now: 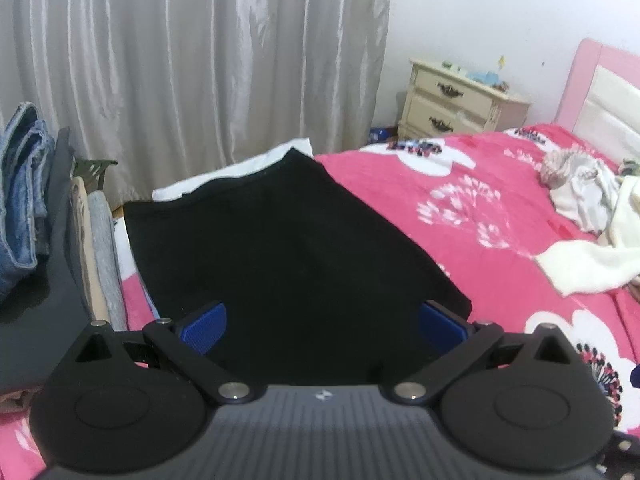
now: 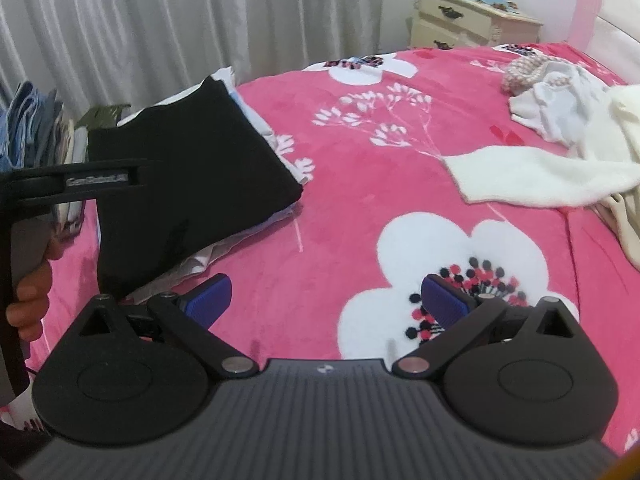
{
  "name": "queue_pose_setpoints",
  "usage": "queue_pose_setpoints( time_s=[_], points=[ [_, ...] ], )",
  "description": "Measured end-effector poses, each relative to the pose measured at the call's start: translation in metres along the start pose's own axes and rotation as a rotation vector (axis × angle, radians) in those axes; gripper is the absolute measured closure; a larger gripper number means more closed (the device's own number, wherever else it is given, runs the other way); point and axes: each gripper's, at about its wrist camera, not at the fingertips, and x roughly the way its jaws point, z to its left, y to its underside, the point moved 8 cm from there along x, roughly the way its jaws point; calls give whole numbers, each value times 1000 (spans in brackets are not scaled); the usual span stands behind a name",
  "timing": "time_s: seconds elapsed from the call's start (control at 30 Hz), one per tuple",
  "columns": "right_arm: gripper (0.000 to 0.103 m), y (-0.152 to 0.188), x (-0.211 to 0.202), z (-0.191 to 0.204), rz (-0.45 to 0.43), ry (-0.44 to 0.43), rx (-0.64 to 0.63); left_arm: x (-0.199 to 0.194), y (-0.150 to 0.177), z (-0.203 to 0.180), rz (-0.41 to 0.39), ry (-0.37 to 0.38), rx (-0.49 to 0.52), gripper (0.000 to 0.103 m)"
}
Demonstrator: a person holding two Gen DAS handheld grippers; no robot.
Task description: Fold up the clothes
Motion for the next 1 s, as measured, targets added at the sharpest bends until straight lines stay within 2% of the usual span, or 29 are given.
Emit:
queue_pose_setpoints(
  time_s=[0.3, 0.5, 0.63, 0.8, 1.0],
  points=[
    [1, -3, 18, 17, 50, -11, -87, 5, 4, 0, 37, -26, -39, 0],
    [2, 4, 28, 25, 103, -14, -117, 10, 22, 7, 130, -75, -47, 0],
    [2, 7, 35, 24, 147, -3, -94, 11, 33, 10, 189, -70, -73, 0],
    [2, 6, 37, 26, 182, -10, -54, 7, 38, 6, 197, -66, -71, 0],
    [2, -1, 30, 23, 148, 47, -49, 4, 37, 4, 199, -53, -79, 0]
  ],
)
